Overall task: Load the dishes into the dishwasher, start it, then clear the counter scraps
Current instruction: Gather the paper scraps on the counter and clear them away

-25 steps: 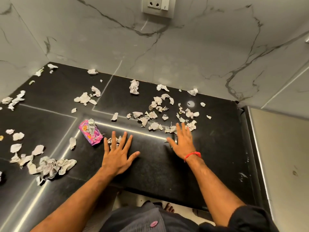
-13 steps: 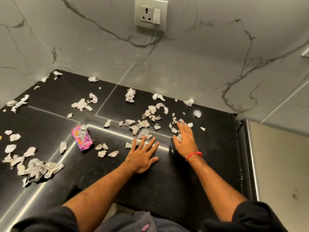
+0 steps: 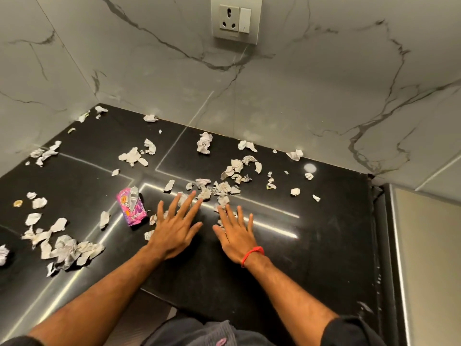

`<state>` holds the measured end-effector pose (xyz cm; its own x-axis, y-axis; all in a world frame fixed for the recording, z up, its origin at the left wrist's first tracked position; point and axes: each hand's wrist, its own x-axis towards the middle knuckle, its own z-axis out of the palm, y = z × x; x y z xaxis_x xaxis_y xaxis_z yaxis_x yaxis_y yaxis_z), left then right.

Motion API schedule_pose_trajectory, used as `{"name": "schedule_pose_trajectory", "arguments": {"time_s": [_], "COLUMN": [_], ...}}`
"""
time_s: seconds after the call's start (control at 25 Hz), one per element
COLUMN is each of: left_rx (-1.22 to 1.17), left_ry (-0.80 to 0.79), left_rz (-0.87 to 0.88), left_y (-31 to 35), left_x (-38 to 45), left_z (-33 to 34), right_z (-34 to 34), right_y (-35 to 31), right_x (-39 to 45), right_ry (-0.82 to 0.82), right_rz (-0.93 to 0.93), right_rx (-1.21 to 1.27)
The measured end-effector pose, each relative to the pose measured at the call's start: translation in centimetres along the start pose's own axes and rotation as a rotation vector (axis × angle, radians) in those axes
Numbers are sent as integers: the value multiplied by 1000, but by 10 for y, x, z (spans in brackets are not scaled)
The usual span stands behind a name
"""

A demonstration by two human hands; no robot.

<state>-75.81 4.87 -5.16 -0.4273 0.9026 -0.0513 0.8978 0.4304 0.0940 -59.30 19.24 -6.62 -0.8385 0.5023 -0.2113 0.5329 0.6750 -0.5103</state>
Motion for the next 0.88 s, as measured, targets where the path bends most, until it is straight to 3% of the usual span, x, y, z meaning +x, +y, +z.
{"name": "schedule_pose_trajectory", "arguments": {"time_s": [0.16,0.36,0.56,0.68,0.8,0.88], "left_rx": [-141,-21,42,90,119,122], "left_ry": [-43,-259,-230,-217,-199,-201], "left_rz": [-11,132,268,319,302,255], "left_y": [28,58,33,2,-25,-43], "left_x": [70,120,107,88,60,41], "left_z": [-5,-3,8,8,6,3], "right_z": [-29,-69,-110,-126,-117,-94], "right_y": [1,62,123,146,141,116], "right_x": [5,-12,-17,-8,15,35], "right_ry": [307,430,296,219,193,172], "right_rz": [65,242,500,617,627,527], "right_rx": [441,269,-56,-55,12,-69]}}
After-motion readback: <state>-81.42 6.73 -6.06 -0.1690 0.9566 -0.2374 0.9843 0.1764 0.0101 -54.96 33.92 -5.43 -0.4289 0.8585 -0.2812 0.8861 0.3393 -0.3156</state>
